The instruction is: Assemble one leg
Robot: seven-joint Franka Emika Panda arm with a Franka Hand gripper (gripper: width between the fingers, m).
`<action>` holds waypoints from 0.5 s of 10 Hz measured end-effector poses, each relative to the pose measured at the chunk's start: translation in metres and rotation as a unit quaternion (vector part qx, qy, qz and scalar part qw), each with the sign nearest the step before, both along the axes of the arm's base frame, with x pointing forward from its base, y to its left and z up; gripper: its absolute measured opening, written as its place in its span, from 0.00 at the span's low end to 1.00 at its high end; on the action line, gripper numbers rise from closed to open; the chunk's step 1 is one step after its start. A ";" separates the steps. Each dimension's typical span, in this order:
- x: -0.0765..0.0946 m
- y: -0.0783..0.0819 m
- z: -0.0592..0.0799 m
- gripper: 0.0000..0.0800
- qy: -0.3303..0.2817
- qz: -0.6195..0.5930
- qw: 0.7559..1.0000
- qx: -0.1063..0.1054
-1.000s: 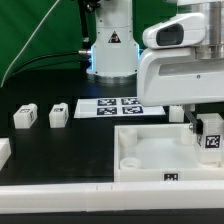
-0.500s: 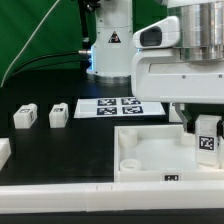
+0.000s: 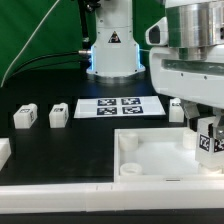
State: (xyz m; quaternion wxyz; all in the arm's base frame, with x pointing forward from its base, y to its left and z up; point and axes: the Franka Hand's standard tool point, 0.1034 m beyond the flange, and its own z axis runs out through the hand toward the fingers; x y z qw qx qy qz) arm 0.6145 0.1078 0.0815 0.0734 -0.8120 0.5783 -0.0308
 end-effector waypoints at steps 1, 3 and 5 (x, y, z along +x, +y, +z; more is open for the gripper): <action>0.000 0.000 0.000 0.37 0.004 -0.046 0.999 0.010; 0.000 0.000 -0.001 0.37 0.010 -0.125 0.992 0.027; 0.000 0.001 -0.001 0.62 0.010 -0.114 0.993 0.026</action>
Offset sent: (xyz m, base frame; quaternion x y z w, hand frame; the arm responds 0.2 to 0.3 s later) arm 0.0000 0.0000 0.0000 0.0000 0.0000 0.0000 1.0000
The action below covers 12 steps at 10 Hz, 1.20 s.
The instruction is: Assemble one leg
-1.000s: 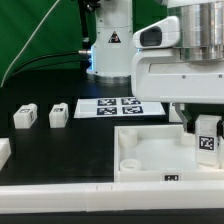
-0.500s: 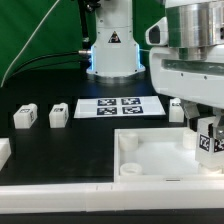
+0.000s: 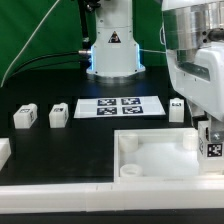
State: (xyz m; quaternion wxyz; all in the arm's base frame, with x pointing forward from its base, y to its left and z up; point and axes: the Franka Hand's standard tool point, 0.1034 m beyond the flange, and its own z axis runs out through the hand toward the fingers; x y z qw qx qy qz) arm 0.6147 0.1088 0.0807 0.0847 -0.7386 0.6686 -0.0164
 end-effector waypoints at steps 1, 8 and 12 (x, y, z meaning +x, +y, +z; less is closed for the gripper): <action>0.000 0.000 0.000 0.75 -0.003 0.031 0.999 -0.004; -0.004 0.001 -0.003 0.81 -0.023 0.386 0.921 -0.049; 0.005 0.002 -0.005 0.81 -0.039 0.585 0.807 -0.071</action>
Offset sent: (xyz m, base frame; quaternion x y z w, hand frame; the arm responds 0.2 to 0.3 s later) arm 0.0035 -0.0030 -0.0020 -0.0352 0.0028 -0.3354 0.9414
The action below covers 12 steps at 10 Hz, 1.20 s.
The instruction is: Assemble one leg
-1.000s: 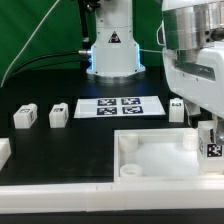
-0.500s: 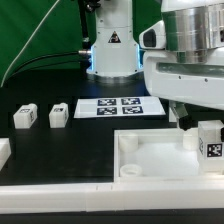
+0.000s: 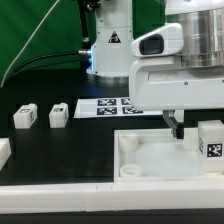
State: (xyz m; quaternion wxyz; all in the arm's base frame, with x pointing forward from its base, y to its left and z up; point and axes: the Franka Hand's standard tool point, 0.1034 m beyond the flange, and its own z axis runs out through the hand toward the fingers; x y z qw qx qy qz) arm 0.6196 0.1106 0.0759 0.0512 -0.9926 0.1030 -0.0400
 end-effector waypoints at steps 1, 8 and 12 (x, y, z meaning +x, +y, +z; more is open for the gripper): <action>0.002 -0.001 0.000 0.81 -0.005 0.051 0.999 -0.006; 0.003 0.001 0.000 0.36 -0.008 0.045 0.999 -0.005; 0.003 0.000 0.000 0.36 -0.005 0.011 1.000 -0.001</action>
Offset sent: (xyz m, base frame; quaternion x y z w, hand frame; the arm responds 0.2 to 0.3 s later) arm 0.0000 0.0000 0.0000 0.0000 0.0000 0.0000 1.0000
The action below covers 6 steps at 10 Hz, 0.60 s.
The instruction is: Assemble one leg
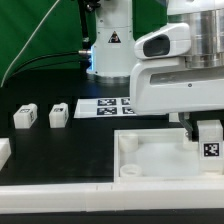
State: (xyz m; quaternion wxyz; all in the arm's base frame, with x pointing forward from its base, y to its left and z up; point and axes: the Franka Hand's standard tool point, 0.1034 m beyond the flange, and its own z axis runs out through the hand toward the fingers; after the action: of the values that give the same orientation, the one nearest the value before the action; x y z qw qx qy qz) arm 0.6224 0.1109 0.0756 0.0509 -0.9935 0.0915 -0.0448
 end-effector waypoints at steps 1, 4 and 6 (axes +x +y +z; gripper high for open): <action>0.001 -0.001 0.000 0.36 0.002 -0.064 0.998 0.008; 0.002 -0.004 0.000 0.36 0.017 -0.247 0.969 0.028; 0.001 -0.005 -0.001 0.36 0.029 -0.365 0.930 0.040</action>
Offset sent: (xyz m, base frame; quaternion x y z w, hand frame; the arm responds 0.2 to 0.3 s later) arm 0.0045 0.0035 -0.0021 0.0117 -0.0019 0.3225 0.9465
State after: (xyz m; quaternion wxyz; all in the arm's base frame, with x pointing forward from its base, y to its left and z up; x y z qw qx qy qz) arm 0.6237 0.1064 0.0748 0.0681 -0.8895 0.4510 -0.0275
